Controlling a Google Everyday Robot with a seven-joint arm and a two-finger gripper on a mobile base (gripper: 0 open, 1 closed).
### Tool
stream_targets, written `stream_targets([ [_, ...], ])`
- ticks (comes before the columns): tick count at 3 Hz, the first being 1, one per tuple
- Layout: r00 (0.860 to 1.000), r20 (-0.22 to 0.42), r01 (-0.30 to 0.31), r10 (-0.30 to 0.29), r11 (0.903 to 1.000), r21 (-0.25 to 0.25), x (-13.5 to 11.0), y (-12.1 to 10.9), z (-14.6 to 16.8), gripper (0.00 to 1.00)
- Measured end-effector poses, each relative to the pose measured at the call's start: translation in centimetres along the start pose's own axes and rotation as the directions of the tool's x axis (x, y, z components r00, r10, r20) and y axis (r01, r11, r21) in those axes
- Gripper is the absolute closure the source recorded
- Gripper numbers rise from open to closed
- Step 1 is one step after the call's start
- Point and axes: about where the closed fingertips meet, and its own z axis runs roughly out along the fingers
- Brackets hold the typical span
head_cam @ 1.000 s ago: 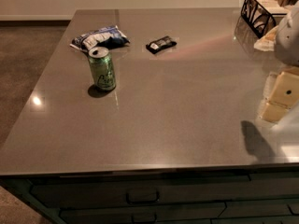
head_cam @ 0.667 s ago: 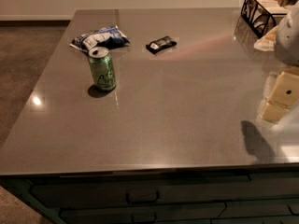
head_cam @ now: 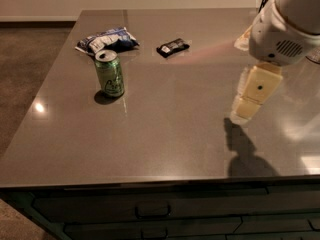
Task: Move green can near rxbar chocolate
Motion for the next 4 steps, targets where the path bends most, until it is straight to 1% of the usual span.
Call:
stream_targets([
  [1,0.996,0.085,-0.010,0.012,0.9996,-0.026,-5.0,-1.0,3.0,0.00],
  [2,0.988,0.151,-0.028,0.035,0.9985,-0.048,-9.1,-1.6,5.8,0.00],
  [3,0.976,0.211,-0.046,0.055,0.9978,-0.047,-13.1,-2.3,8.7,0.00],
  [4,0.965,0.253,-0.071,0.075,0.9972,-0.023,-16.4,-3.2,11.6,0.00],
])
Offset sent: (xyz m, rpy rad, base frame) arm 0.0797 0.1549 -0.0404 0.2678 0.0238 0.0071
